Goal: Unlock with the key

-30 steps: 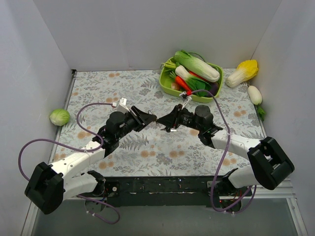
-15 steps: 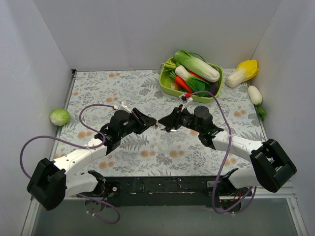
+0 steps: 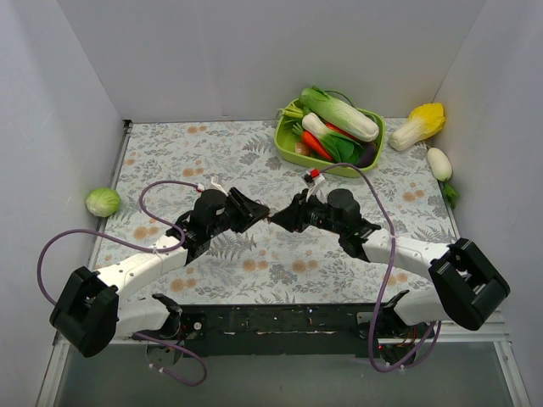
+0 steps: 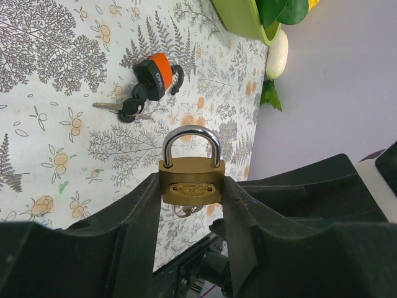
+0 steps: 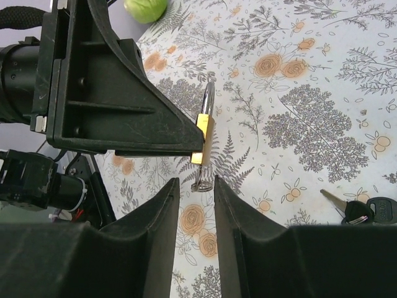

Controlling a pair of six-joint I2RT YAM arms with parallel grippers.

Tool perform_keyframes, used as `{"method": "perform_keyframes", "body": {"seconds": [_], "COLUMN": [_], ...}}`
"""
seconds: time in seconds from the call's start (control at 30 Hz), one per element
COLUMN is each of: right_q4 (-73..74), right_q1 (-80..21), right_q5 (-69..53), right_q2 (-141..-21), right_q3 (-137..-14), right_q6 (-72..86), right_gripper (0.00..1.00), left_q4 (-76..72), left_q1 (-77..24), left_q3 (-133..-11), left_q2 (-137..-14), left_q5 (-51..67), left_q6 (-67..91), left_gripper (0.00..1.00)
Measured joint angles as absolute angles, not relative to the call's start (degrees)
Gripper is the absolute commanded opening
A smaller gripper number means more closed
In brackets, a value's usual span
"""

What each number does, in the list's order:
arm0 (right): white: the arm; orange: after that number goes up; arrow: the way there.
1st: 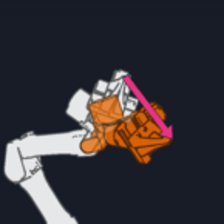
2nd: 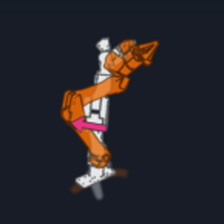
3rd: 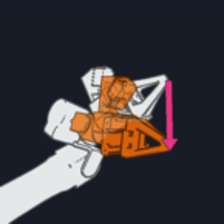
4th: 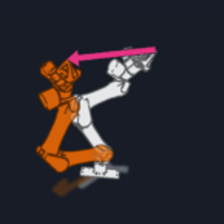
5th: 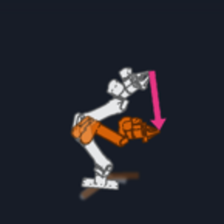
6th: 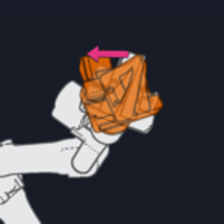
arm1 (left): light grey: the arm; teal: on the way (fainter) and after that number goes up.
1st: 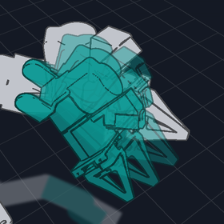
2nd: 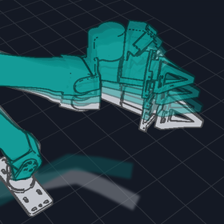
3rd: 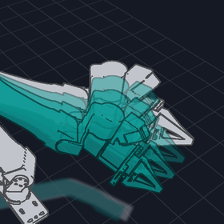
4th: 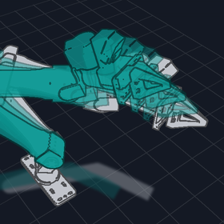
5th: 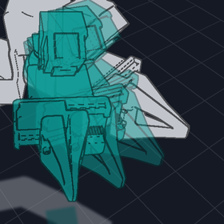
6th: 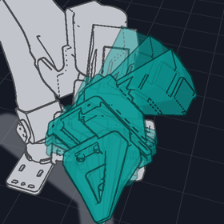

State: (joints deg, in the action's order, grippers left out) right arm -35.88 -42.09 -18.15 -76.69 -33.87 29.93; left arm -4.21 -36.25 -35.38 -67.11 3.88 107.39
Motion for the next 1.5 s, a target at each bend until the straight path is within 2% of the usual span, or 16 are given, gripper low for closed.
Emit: {"method": "perform_keyframes", "body": {"seconds": [0.4, 0.9, 1.0, 1.03, 1.1, 1.5], "right_q4": [-35.9, -36.1, -36.3, -36.4, -36.8, -41.1], "right_q1": [-42.2, -42.1, -42.1, -42.1, -41.9, -40.1], "right_q5": [-18.8, -20.5, -20.6, -20.6, -20.6, -25.1], "right_q2": [-79.8, -82.0, -82.3, -82.3, -82.6, -82.9], "right_q3": [-35.3, -36.8, -36.8, -36.8, -36.8, -36.7], "right_q6": [29.8, 30.5, 31.1, 31.2, 31.6, 38.2], "right_gripper": [0.3, 0.19, 0.13, 0.07, 0.01, 0.01], "left_q4": [-4.4, -4.8, -4.8, -4.9, -5.3, -18.5], "left_q1": [-36.2, -36.2, -36.2, -36.2, -36.2, -35.4], "left_q3": [-35.7, -35.7, -35.7, -35.7, -35.7, -29.2], "left_q2": [-67.7, -68.0, -68.0, -68.0, -68.0, -64.8], "left_q5": [4.3, 4.7, 4.8, 4.9, 4.9, 7.0], "left_q6": [107.4, 107.4, 107.2, 106.9, 106.4, 103.3], "left_gripper": [0.0, 0.0, 0.0, 0.0, 0.0, 0.0]}}
